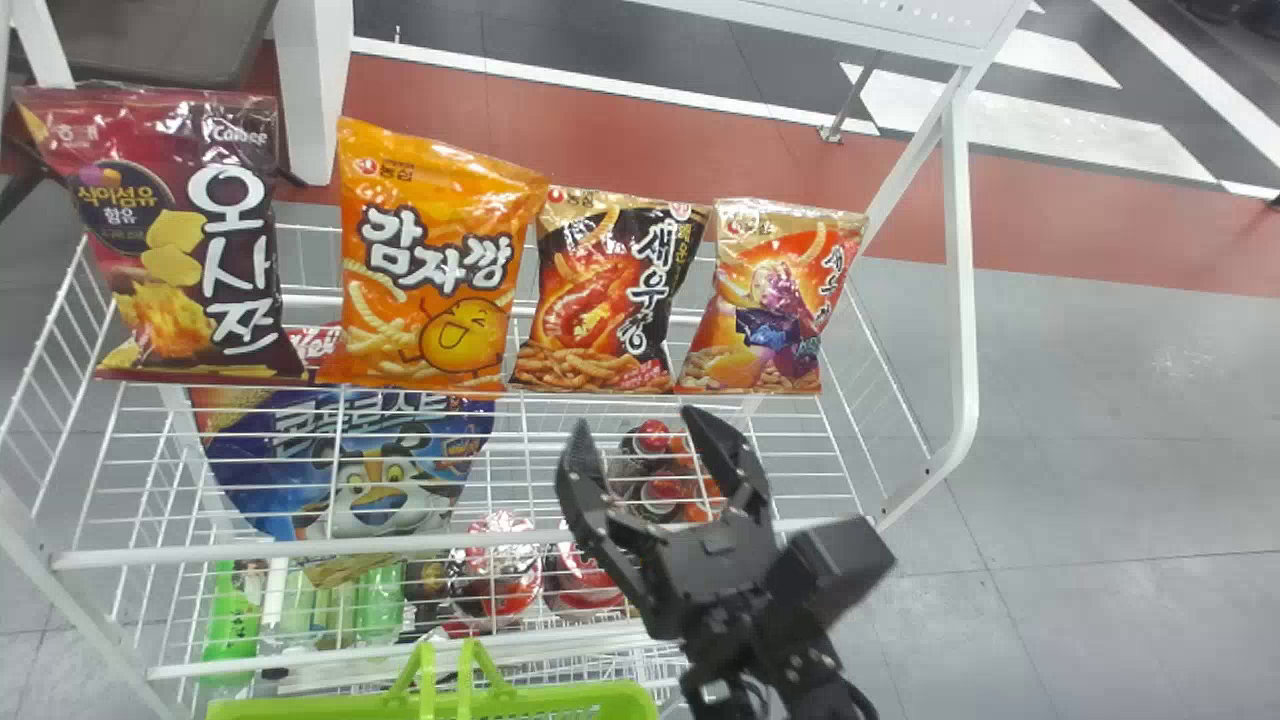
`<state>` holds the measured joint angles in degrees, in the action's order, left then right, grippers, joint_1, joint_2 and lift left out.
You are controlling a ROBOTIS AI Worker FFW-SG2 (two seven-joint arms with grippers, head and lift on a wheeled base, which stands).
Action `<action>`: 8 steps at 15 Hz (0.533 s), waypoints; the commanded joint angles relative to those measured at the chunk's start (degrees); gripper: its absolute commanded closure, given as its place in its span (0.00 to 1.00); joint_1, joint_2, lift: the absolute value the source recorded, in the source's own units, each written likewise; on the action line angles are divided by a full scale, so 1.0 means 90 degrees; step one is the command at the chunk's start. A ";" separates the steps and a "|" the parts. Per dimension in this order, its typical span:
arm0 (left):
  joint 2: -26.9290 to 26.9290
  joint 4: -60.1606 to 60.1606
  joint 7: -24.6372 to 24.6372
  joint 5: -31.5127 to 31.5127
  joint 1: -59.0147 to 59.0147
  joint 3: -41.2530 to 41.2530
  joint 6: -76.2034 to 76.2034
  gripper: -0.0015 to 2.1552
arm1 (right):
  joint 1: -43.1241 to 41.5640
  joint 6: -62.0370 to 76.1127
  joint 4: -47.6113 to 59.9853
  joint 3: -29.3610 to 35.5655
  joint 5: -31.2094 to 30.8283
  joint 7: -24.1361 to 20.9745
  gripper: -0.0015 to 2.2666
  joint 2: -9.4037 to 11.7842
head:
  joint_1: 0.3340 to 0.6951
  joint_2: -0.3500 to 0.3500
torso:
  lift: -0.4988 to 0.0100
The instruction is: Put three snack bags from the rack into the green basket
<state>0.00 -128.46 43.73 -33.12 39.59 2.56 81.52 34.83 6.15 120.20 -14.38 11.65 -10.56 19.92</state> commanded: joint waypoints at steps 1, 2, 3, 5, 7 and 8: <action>-0.0017 0.0094 -0.0006 0.0233 -0.0200 -0.0304 0.0000 0.87 | -0.0540 -0.0484 -0.0153 -0.0200 -0.0015 -0.0028 0.08 -0.0143 | 1.00 0.00 | 0.98; -0.0017 0.0143 0.0004 0.0252 -0.0209 -0.0333 0.0000 0.87 | -0.0901 -0.0777 -0.0309 -0.0346 -0.0015 -0.0086 0.08 -0.0182 | 1.00 0.00 | 0.98; -0.0017 0.0192 0.0004 0.0252 -0.0209 -0.0333 0.0000 0.87 | -0.1243 -0.1050 -0.0485 -0.0473 -0.0035 -0.0096 0.08 -0.0299 | 1.00 0.00 | 0.98; -0.0017 0.0319 -0.0006 0.0252 -0.0219 -0.0333 0.0000 0.87 | -0.1878 -0.1285 -0.0944 -0.0776 -0.0083 -0.0086 0.08 -0.0485 | 1.00 0.04 | 0.98; -0.0017 0.0328 -0.0015 0.0252 -0.0219 -0.0353 0.0000 0.87 | -0.2415 -0.1343 -0.1403 -0.1000 0.0004 -0.0086 0.08 -0.0563 | 1.00 0.10 | 0.98; -0.0017 0.0328 -0.0035 0.0252 -0.0219 -0.0353 0.0000 0.87 | -0.2610 -0.1402 -0.1569 -0.1078 0.0004 -0.0086 0.08 -0.0641 | 1.00 0.13 | 0.98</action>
<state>0.00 -125.58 43.53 -30.85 37.62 -0.54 81.52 14.43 -5.91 108.71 -22.92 11.41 -11.34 15.02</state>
